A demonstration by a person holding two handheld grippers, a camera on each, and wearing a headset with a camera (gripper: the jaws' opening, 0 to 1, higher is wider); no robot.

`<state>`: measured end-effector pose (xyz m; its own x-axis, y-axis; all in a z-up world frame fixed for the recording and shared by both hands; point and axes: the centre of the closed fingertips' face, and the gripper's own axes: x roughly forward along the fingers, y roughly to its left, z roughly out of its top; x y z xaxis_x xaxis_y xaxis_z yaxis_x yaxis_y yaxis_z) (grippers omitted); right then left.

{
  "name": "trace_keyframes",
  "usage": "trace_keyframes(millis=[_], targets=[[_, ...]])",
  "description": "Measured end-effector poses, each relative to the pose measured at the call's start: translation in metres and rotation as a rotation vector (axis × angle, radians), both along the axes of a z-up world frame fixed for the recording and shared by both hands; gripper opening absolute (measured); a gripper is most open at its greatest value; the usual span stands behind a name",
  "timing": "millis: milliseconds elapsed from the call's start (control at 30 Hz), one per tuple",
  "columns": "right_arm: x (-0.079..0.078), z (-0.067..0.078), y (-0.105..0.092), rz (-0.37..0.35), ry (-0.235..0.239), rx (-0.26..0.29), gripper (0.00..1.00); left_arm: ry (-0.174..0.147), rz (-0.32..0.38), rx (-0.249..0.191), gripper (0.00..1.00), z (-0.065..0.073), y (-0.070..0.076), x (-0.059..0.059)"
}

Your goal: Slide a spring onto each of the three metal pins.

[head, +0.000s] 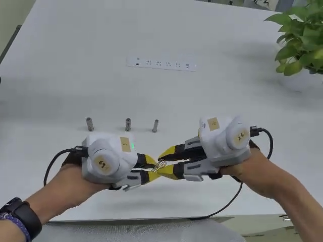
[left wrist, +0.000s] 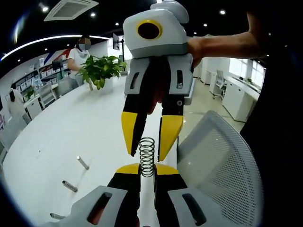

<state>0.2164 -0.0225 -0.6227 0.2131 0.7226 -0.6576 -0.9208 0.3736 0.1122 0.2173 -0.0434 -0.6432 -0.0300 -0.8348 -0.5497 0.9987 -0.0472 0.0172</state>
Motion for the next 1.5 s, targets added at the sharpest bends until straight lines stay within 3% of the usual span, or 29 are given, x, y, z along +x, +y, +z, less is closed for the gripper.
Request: trace_keyframes(millis=[700, 1067, 1500], targets=[[-0.006, -0.006, 0.001, 0.177, -0.041, -0.182, 0.15, -0.035, -0.045, 0.036, 0.02, -0.006, 0.001, -0.008], [-0.012, -0.013, 0.005, 0.242, -0.041, -0.220, 0.10, -0.040, -0.055, 0.047, 0.02, -0.007, 0.001, -0.009], [-0.014, -0.018, 0.003, 0.235, -0.034, -0.216, 0.09, -0.017, -0.067, 0.053, 0.03, -0.012, 0.000, -0.011]])
